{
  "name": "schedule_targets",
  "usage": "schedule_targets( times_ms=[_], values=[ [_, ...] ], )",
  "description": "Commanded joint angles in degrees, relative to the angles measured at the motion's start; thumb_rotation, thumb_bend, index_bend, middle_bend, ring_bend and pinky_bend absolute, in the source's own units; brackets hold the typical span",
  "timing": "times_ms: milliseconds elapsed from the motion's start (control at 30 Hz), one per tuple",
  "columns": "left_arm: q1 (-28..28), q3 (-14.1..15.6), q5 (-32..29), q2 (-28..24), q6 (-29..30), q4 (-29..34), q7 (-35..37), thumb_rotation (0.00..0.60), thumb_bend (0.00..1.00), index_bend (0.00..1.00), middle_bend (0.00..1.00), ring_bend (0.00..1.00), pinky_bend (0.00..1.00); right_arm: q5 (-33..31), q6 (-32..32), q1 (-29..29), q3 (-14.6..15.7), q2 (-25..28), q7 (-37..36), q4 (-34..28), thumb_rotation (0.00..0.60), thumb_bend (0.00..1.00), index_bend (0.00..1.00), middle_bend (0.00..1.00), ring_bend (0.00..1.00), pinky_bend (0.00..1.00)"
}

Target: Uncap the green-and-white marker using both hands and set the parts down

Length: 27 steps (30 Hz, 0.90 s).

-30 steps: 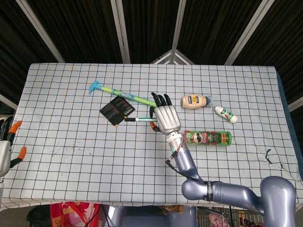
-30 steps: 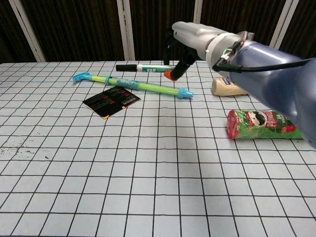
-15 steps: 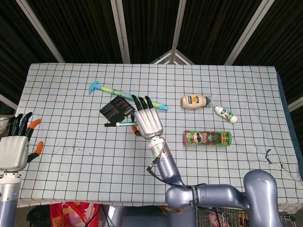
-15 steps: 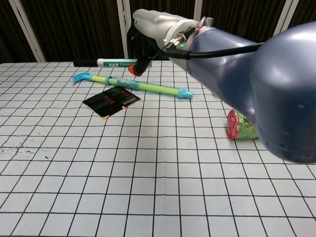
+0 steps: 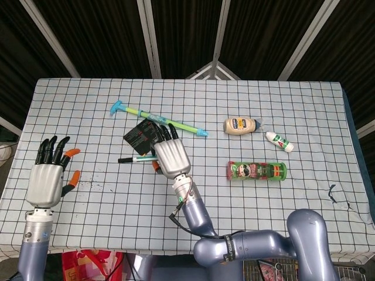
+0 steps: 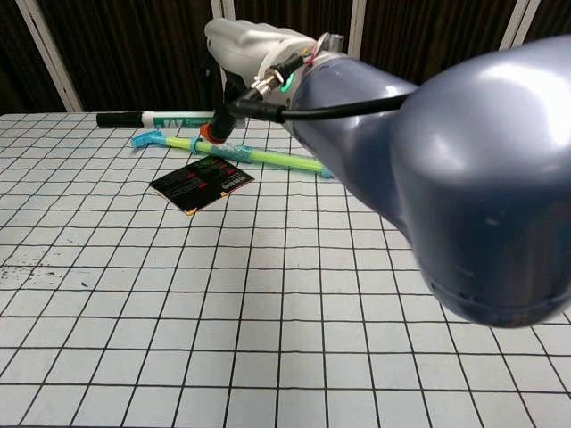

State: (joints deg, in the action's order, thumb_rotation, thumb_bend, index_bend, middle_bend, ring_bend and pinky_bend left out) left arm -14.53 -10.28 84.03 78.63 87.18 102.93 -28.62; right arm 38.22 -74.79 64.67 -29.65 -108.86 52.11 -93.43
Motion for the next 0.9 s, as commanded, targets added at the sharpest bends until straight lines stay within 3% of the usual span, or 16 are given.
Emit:
schedule_targets(
  times_ms=[33, 467, 900],
  values=[
    [-1.06, -0.07, 0.23, 2.57, -0.51, -1.39, -0.55, 0.6, 0.47, 0.33, 0.11, 0.0, 0.01, -0.01, -0.36, 0.21, -0.04, 0.3, 0.27, -0.48, 0.6, 0.42, 0.67, 0.06, 0.1, 0.0],
    [-3.59, -0.55, 2.23, 10.5, 0.16, -6.88, -0.07, 0.6, 0.47, 0.36, 0.12, 0.0, 0.01, -0.6, -1.53, 0.65, 0.29, 1.37, 0.17, -2.68, 0.6, 0.42, 0.68, 0.06, 0.1, 0.0],
    [-5.86, -1.04, 3.3, 13.14, -0.92, -7.59, -1.51, 0.6, 0.47, 0.41, 0.12, 0.0, 0.01, -1.48, -1.71, 1.0, 0.89, 1.68, -0.38, -2.75, 0.6, 0.42, 0.68, 0.06, 0.1, 0.0]
  ],
)
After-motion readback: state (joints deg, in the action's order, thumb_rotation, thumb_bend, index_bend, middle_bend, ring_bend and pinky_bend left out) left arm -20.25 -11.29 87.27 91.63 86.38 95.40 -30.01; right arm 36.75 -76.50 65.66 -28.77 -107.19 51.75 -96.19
